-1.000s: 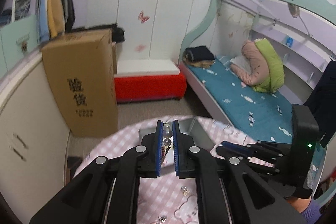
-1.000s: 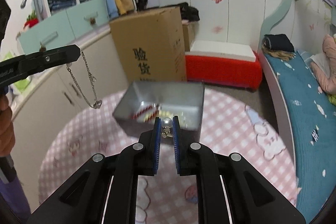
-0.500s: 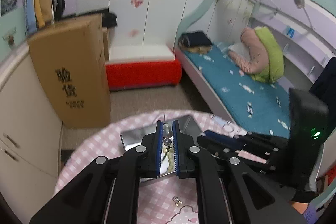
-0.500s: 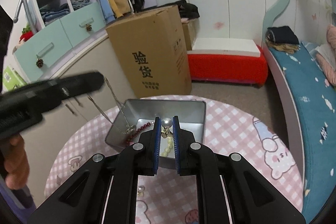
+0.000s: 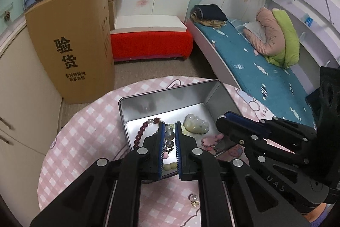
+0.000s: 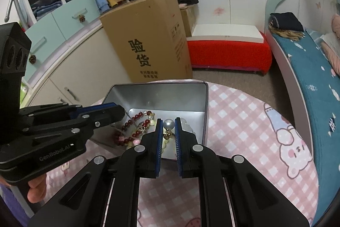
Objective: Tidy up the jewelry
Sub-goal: 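Lower the chain and pearl earring into the tin and open both grippers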
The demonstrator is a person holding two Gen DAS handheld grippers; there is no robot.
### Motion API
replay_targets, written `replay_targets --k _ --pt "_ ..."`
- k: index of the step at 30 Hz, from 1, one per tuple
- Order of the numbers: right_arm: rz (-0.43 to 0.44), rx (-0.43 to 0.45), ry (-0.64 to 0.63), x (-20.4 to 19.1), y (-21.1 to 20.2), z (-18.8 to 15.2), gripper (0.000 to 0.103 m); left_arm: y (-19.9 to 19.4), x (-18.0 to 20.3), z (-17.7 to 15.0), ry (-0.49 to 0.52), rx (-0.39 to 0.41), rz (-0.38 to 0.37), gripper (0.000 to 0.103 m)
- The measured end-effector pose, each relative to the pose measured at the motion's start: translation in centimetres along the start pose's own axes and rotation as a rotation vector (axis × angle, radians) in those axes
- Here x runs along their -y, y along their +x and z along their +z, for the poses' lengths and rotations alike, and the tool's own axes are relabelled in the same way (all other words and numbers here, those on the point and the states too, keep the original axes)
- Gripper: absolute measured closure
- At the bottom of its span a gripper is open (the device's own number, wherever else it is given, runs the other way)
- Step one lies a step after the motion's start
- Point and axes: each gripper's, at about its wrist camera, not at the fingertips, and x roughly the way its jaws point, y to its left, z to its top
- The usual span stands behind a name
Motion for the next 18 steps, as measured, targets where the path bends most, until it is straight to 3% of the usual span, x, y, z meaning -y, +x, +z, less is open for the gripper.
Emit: replay_targets --k 6,10,18 --pt "0.001 -0.009 0.006 -0.1 0.4 -0.1 0.091 0.1 -0.2 -0.1 -0.002 -0.008 0.003 0.094" --pt "0.006 -0.010 0.018 0.1 0.5 -0.3 0.091 -0.5 -0.6 -0.3 -0.025 0.014 0.005 0.067" --pt "0.017 0.016 0.053 0.6 -0.8 -0.3 0.089 -1.6 -1.2 -0.5 -0.052 0.024 -0.005 0.067"
